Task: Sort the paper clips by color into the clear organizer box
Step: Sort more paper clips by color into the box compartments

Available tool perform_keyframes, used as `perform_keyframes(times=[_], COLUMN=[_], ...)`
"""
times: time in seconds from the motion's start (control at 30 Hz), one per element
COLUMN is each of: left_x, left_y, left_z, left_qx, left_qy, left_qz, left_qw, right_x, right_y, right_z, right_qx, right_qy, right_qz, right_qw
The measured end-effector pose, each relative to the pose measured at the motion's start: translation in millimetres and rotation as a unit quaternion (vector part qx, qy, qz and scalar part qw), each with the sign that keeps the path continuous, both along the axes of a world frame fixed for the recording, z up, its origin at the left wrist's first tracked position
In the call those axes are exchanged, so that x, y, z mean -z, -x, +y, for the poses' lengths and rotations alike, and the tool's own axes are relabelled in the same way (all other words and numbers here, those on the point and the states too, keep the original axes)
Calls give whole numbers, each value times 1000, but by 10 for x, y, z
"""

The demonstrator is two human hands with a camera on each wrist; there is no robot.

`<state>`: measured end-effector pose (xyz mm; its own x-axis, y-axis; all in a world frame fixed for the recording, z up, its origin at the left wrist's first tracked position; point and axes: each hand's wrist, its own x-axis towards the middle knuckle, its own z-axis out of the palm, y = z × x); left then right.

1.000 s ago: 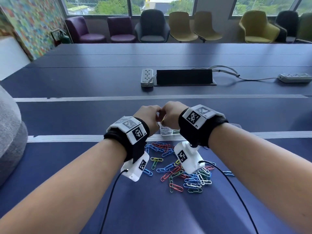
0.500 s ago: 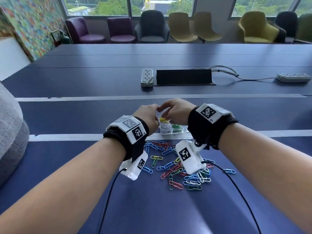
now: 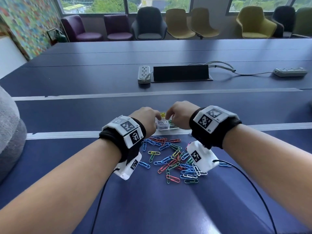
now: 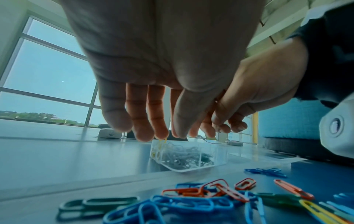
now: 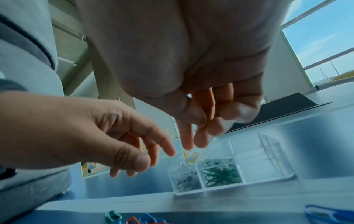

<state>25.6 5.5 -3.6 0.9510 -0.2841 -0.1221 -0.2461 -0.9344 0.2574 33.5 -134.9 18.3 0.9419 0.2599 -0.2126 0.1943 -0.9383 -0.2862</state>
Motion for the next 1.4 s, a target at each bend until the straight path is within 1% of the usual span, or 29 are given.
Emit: perform_keyframes(times=[0.07, 0.13, 0.23, 0.3, 0.47, 0.6, 0.7, 0.83, 0.97, 1.07, 1.13, 1.23, 1.33, 1.4], left_x=[-19, -36, -47, -45, -16, -1, -2, 2, 16, 24, 27, 24, 21, 18], left_y=[66, 162, 333, 435, 642, 752, 770, 737, 689, 641, 602, 559, 537, 532], left_z=[26, 39, -19, -116, -466, -677, -729, -665, -593, -543, -509, -471, -443, -426], left_qx=[14, 39, 96, 135, 213, 241, 249, 243, 225, 211, 204, 202, 197, 189], left_qy=[14, 29, 27, 22, -3, -64, -83, -47, -25, -16, -12, -31, -39, -36], left_qz=[-2, 17, 58, 74, 85, 64, 52, 63, 67, 65, 70, 82, 85, 78], left_qw=[1000, 999, 993, 988, 973, 966, 963, 967, 972, 975, 976, 976, 976, 978], right_x=[-56, -80, -35, 16, 186, 234, 216, 198, 162, 165, 171, 180, 196, 215], right_y=[97, 255, 565, 735, 925, 948, 950, 944, 882, 831, 796, 767, 758, 746], right_z=[-102, -221, -405, -512, -646, -689, -748, -822, -868, -891, -897, -856, -798, -772], right_qx=[-17, -54, -117, -134, -90, -66, -60, -57, -31, -10, -9, -16, -26, -25], right_qy=[-23, -20, 43, 79, 95, 50, 26, 7, -9, -19, -19, -17, 3, 14], right_qz=[-18, -24, 20, 49, 72, 67, 64, 80, 60, 60, 60, 45, 28, 34], right_qw=[999, 998, 992, 987, 989, 994, 996, 995, 998, 998, 998, 999, 999, 999])
